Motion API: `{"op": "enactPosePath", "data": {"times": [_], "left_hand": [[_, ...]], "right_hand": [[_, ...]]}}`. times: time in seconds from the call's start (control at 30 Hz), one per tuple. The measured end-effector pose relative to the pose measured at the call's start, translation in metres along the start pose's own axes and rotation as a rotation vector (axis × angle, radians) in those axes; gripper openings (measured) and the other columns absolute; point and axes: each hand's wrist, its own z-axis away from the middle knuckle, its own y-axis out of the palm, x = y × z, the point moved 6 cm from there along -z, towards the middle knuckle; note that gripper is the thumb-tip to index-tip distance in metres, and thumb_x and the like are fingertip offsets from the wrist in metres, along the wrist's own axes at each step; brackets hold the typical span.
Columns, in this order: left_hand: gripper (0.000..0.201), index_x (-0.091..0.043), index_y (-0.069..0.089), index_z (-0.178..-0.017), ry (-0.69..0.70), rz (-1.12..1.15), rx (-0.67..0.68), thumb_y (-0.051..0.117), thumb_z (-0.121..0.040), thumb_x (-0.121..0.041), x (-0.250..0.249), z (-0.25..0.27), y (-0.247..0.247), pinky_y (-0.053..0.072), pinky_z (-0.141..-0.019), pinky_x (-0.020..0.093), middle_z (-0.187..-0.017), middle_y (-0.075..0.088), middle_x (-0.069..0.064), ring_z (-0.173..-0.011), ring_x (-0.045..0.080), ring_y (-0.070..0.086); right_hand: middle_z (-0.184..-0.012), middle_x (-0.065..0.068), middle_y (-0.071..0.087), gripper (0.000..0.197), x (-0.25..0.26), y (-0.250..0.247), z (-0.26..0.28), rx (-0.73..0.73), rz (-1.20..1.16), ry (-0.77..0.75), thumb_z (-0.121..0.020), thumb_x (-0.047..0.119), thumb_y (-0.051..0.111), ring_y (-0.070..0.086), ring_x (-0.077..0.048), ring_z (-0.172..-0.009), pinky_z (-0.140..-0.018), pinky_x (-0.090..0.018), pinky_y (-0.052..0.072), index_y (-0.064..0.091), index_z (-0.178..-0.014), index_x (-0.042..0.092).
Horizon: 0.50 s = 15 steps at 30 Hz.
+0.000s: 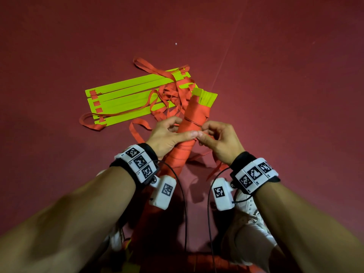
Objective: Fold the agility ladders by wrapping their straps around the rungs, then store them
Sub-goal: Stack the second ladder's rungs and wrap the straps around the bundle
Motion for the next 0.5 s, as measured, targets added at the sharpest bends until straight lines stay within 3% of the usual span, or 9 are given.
{"op": "enactPosePath", "data": {"times": [0.07, 0.13, 0.2, 0.27, 0.33, 0.43, 0.5], "left_hand": [[0.058, -0.019, 0.072, -0.099, -0.036, 0.035, 0.013, 0.091, -0.050, -0.045, 0.0011, -0.0009, -0.0012, 0.058, -0.089, 0.047, -0.096, 0.076, 0.012, -0.088, 0.023, 0.072], [0.051, -0.016, 0.070, -0.106, -0.061, 0.072, 0.023, 0.090, -0.063, -0.035, 0.0032, -0.0030, -0.0017, 0.059, -0.083, 0.044, -0.099, 0.076, 0.016, -0.086, 0.024, 0.072], [0.032, -0.015, 0.065, -0.112, -0.072, 0.116, 0.012, 0.080, -0.083, -0.014, 0.0018, -0.0022, -0.0018, 0.059, -0.074, 0.036, -0.095, 0.075, 0.011, -0.079, 0.019, 0.073], [0.028, -0.012, 0.061, -0.119, -0.083, 0.138, 0.011, 0.068, -0.092, -0.007, 0.0003, -0.0001, -0.0009, 0.060, -0.070, 0.034, -0.097, 0.072, 0.010, -0.075, 0.017, 0.072], [0.041, -0.012, 0.057, -0.123, -0.080, 0.132, 0.046, 0.075, -0.087, -0.017, 0.0012, 0.0021, 0.0033, 0.059, -0.072, 0.035, -0.093, 0.073, 0.007, -0.075, 0.018, 0.071], [0.081, -0.010, 0.053, -0.125, -0.040, 0.022, 0.052, 0.088, -0.059, -0.041, -0.0004, 0.0060, 0.0076, 0.059, -0.079, 0.033, -0.094, 0.072, 0.003, -0.082, 0.015, 0.071], [0.081, -0.009, 0.054, -0.123, -0.042, 0.020, 0.018, 0.089, -0.056, -0.039, -0.0001, 0.0056, 0.0054, 0.058, -0.078, 0.036, -0.094, 0.072, 0.005, -0.081, 0.016, 0.071]], "right_hand": [[-0.067, 0.001, 0.064, 0.005, -0.0019, 0.0017, 0.0008, 0.030, -0.065, 0.038, -0.086, 0.015, 0.066, 0.058, -0.014, -0.065, -0.066, -0.029, 0.045, 0.062, -0.083, 0.013], [-0.070, 0.002, 0.068, 0.010, -0.0046, 0.0019, -0.0002, 0.033, -0.116, 0.078, -0.081, 0.010, 0.065, 0.063, -0.013, -0.067, -0.069, -0.026, 0.049, 0.064, -0.090, 0.010], [-0.074, -0.001, 0.071, 0.015, -0.0065, 0.0012, -0.0024, 0.020, -0.083, 0.074, -0.079, 0.011, 0.066, 0.067, -0.018, -0.071, -0.073, -0.035, 0.053, 0.067, -0.094, 0.008], [-0.081, -0.003, 0.073, 0.013, -0.0056, 0.0014, -0.0032, 0.004, 0.010, 0.046, -0.082, 0.017, 0.071, 0.069, -0.025, -0.077, -0.079, -0.048, 0.055, 0.069, -0.093, 0.011], [-0.083, -0.002, 0.073, 0.011, -0.0040, 0.0012, -0.0032, -0.030, 0.084, 0.027, -0.083, 0.023, 0.074, 0.069, -0.025, -0.080, -0.080, -0.051, 0.055, 0.070, -0.091, 0.016], [-0.078, 0.005, 0.070, 0.014, 0.0010, 0.0007, -0.0032, -0.081, 0.152, -0.023, -0.082, 0.030, 0.078, 0.064, -0.014, -0.071, -0.070, -0.042, 0.054, 0.068, -0.084, 0.021], [-0.072, 0.003, 0.064, 0.022, 0.0009, -0.0001, -0.0035, -0.108, 0.171, -0.008, -0.078, 0.037, 0.079, 0.055, -0.009, -0.064, -0.064, -0.038, 0.048, 0.064, -0.081, 0.022]]}}
